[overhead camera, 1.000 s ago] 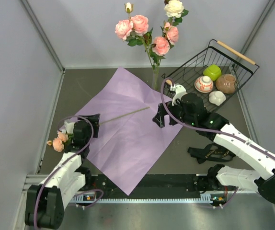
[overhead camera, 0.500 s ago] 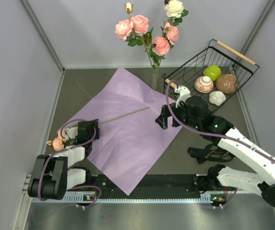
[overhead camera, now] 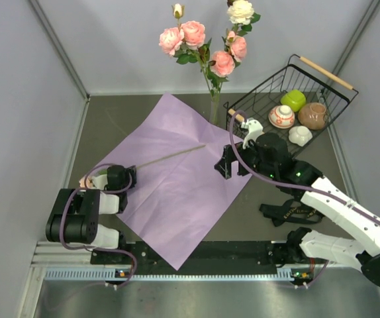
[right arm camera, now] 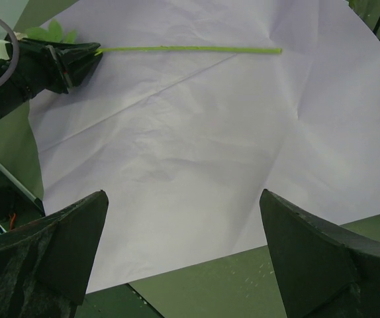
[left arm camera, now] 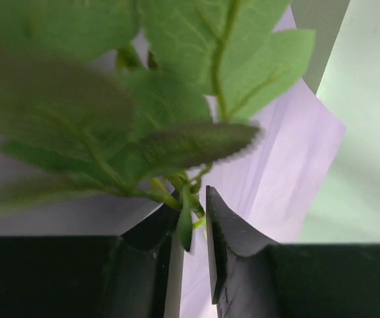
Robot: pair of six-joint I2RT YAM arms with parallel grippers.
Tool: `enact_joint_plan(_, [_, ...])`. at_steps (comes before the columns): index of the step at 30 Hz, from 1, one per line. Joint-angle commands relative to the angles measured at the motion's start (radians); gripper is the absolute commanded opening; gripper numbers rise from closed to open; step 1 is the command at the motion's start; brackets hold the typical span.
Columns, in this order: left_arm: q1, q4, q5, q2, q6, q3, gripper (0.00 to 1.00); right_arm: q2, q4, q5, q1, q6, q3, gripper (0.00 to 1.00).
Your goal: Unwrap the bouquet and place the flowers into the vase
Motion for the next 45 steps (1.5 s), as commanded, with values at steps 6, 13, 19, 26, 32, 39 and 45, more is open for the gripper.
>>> enact_joint_plan(6, [0.008, 0.049, 0.176, -0.118, 0.298, 0.114, 0.00, -0.004, 0.021, 0.006, 0.011, 0.011, 0.020, 0.99])
enact_joint_plan(13, [-0.001, -0.127, 0.348, -0.499, 0.588, 0.159, 0.00, 0.012, 0.014, 0.015, 0.011, -0.025, 0.064, 0.99])
enact_joint_plan(19, [-0.001, -0.149, 0.789, -0.614, 0.823, 0.276, 0.00, 0.060, 0.013, -0.054, 0.009, -0.048, 0.138, 0.99])
enact_joint_plan(26, [-0.078, -0.011, 1.199, -0.586, 0.789, 0.358, 0.00, 0.158, 0.067, -0.405, 0.009, -0.088, 0.228, 0.99])
enact_joint_plan(32, [-0.302, -0.302, 1.232, -0.555, 1.077, 0.510, 0.00, 0.212, 0.128, -0.517, 0.011, 0.009, 0.282, 0.95])
enact_joint_plan(39, [-0.396, -0.252, 1.216, -0.482, 1.056, 0.528, 0.00, 0.164, 0.296, -0.634, 0.009, 0.076, 0.218, 0.73])
enact_joint_plan(45, [-0.397, -0.204, 1.210, -0.475, 1.012, 0.530, 0.00, 0.109, 0.386, -0.723, 0.009, 0.083, 0.121, 0.58])
